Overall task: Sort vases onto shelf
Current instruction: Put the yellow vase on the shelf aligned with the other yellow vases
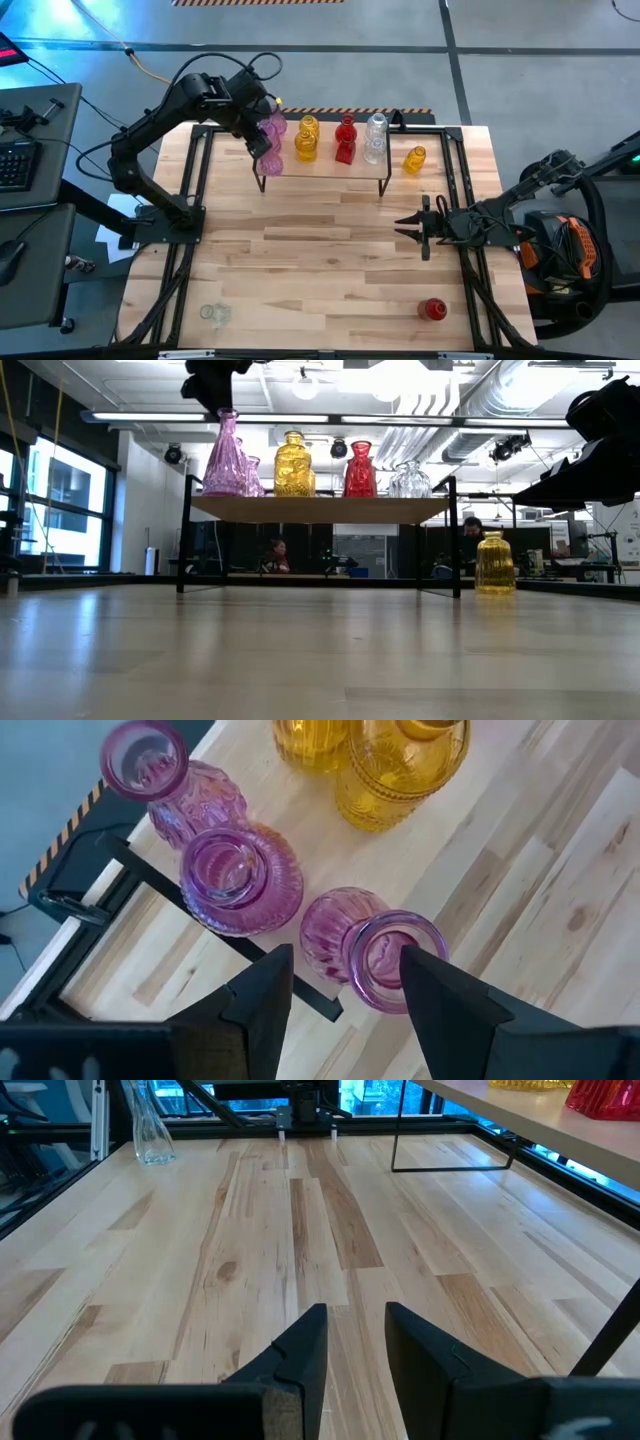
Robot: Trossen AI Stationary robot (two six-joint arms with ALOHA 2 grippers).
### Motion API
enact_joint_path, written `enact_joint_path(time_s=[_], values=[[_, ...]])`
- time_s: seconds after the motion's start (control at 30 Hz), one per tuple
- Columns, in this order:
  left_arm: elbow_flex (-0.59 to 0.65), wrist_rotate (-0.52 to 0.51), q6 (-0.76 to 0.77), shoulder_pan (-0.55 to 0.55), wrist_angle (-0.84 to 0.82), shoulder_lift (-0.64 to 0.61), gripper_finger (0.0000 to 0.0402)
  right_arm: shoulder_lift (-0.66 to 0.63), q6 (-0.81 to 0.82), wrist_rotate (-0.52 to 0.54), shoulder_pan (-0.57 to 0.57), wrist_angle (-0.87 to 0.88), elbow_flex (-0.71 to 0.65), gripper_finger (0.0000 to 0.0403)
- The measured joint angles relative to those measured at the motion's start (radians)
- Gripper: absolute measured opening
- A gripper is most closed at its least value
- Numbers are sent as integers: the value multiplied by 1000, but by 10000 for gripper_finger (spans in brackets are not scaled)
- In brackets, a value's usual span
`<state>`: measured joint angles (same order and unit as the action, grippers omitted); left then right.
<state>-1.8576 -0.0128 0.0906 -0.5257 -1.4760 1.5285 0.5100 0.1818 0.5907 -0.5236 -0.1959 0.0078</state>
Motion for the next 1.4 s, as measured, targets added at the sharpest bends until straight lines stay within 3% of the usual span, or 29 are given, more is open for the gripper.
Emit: enact_joint_path(time_s=[0.4,0.7,0.83,1.07,1.23,1.4], values=[[-4,0,-15,-4,10,-17,177,0,0,0,0,0,0,87],[-82,11,-41,25,43,-20,177,0,0,0,0,0,0,87],[-82,-4,-42,98,127,-19,177,0,0,0,0,0,0,87],[-82,-213,-98,335,301,35,177,0,0,0,0,0,0,87],[-77,-277,-127,428,236,65,177,0,0,0,0,0,0,87],[45,-284,-35,483,167,9,177,0,0,0,0,3,0,87]])
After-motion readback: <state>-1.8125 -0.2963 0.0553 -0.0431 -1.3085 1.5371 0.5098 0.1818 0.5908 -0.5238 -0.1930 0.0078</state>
